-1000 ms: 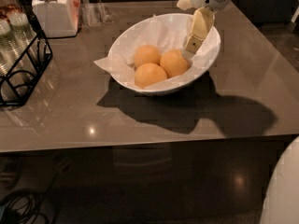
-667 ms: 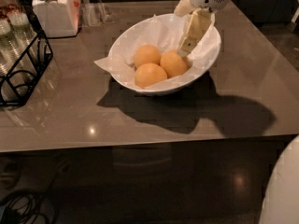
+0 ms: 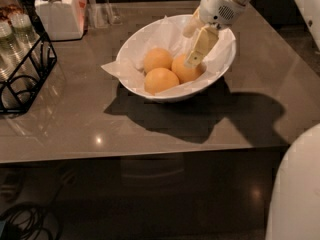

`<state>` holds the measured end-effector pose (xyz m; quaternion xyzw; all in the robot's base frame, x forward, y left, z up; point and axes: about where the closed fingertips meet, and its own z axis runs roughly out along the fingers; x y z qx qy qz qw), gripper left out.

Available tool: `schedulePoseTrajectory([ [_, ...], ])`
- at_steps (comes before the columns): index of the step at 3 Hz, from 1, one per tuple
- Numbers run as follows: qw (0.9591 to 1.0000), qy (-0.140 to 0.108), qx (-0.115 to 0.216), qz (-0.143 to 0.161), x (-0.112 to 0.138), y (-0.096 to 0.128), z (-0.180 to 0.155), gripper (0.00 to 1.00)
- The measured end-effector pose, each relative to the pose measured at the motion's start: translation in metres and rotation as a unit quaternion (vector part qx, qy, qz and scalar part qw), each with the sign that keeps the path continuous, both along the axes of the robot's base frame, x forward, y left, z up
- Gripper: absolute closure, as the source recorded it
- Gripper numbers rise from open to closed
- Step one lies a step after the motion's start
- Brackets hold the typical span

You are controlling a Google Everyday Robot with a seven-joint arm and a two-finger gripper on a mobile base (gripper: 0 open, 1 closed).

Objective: Pick orange from white bowl

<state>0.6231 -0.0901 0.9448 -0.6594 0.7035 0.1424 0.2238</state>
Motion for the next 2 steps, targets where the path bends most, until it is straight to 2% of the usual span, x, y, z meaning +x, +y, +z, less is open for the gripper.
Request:
schedulePoseTrajectory([
  [2,0.9986,0.051,0.015,-0.009,0.005,-0.003,-0.036,0.27],
])
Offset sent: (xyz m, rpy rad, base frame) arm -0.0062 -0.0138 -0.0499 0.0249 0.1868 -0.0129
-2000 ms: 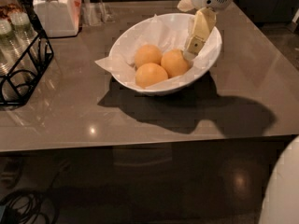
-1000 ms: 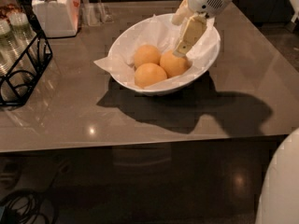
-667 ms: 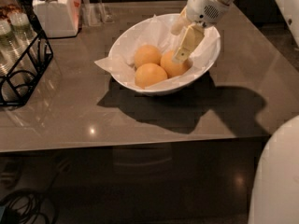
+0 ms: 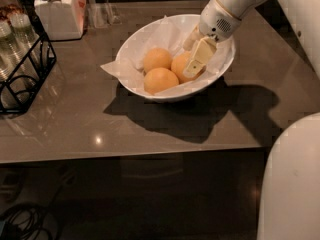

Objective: Pick orange from white bowl

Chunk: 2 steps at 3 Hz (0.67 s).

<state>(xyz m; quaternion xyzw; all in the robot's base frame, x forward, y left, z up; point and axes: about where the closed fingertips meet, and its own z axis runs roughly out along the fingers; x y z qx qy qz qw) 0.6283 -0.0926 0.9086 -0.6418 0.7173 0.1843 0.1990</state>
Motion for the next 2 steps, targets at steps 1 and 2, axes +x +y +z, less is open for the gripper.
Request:
schedulePoseTrajectory([
  [1,0.9998,0.019,0.006,-0.006,0.002,-0.001,-0.012,0.27],
  [2,0.9988,0.044,0.014,-0.016,0.007,-0.004,-0.028,0.30],
])
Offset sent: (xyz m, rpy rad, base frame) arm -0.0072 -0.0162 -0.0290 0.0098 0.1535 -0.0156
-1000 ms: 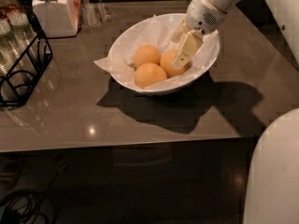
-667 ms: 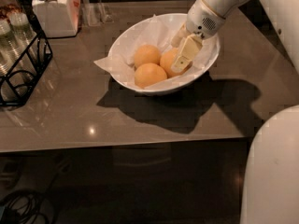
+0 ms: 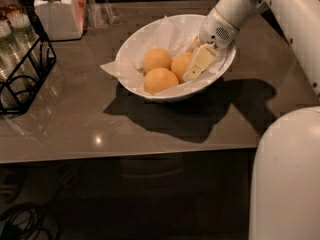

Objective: Pick orange from white bowl

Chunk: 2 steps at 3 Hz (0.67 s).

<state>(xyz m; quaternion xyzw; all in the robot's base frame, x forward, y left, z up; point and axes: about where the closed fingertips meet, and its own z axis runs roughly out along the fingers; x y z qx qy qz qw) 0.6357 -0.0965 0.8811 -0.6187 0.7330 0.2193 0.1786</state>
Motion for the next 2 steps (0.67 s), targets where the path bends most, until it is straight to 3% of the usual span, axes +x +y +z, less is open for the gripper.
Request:
schedulePoseTrajectory([
  [1,1.0000,0.008,0.002,-0.004,0.0026,-0.0006,-0.0051,0.30],
  [2,1.0000,0.008,0.002,-0.004,0.0027,-0.0006,-0.0051,0.48],
])
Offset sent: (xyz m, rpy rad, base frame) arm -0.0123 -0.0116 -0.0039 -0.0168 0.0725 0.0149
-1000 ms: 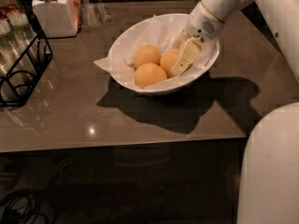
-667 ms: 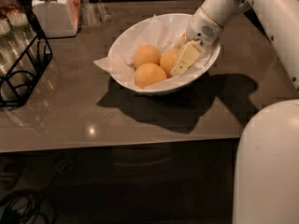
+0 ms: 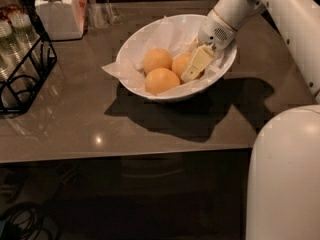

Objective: Pick orange from white bowl

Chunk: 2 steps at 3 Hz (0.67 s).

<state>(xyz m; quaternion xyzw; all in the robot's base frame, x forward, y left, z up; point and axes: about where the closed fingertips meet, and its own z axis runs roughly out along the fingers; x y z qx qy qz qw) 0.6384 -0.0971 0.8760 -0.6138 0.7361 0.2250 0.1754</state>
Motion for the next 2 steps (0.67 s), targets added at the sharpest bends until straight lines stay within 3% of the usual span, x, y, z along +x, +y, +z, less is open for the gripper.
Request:
schedulePoseTrajectory([
  [2,0.9991,-0.038,0.009,-0.013,0.001,-0.002,0.021,0.95],
])
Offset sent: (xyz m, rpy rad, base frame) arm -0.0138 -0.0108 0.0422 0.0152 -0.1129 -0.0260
